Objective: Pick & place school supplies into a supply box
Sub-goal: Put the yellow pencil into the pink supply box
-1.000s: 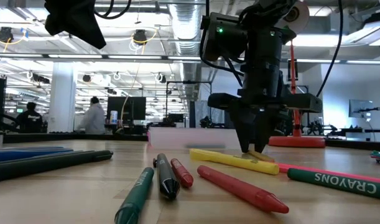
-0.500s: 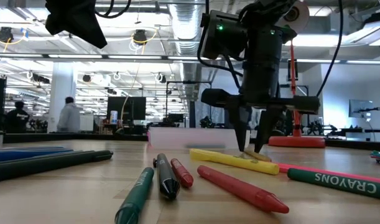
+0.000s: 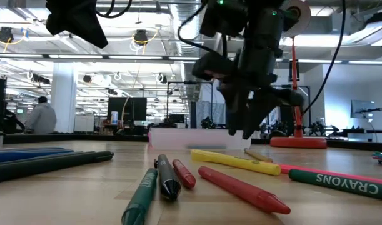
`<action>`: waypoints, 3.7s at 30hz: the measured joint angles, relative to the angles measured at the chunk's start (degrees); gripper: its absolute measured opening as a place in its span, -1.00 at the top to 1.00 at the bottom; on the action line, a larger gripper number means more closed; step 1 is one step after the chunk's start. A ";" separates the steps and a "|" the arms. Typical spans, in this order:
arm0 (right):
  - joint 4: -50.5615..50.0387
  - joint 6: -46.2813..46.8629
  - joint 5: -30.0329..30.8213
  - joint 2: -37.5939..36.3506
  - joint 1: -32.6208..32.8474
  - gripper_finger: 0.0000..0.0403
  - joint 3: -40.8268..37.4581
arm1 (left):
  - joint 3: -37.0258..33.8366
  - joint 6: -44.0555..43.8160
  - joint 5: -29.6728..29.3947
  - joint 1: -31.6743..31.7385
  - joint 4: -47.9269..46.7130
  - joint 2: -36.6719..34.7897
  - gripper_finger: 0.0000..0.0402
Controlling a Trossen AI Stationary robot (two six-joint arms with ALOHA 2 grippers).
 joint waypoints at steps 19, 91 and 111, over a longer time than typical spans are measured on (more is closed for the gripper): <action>-4.08 -75.79 -2.80 -0.12 4.80 0.47 0.44 | 0.00 -1.43 1.75 0.01 0.32 0.01 0.77; -3.77 -68.02 1.10 3.29 1.83 0.90 -2.69 | -0.46 -2.01 -0.57 -0.49 0.28 0.04 0.77; -9.52 -68.45 -0.93 3.23 0.55 1.00 -0.12 | -0.48 -1.98 -0.56 -0.49 0.30 0.04 0.77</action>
